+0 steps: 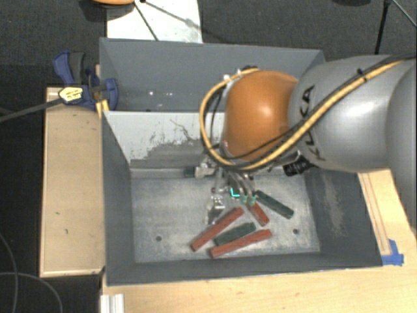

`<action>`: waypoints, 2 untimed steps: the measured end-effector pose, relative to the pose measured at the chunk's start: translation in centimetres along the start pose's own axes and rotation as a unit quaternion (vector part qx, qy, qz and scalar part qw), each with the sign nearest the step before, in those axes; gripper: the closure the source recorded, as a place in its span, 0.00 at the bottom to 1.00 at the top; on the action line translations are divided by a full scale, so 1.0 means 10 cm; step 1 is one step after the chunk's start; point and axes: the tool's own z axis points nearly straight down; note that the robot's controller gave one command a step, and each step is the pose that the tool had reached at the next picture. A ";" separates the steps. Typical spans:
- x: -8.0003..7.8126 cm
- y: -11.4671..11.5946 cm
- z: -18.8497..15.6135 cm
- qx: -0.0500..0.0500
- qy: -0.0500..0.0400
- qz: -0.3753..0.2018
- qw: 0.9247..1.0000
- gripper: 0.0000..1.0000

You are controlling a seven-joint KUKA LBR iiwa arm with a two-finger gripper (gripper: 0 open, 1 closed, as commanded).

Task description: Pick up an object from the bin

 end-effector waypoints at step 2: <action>0.06 -0.16 0.31 -0.001 -0.006 -0.037 0.999 0.00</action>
Offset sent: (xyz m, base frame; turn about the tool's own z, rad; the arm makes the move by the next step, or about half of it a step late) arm -0.0238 -0.0487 -0.1031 -0.2117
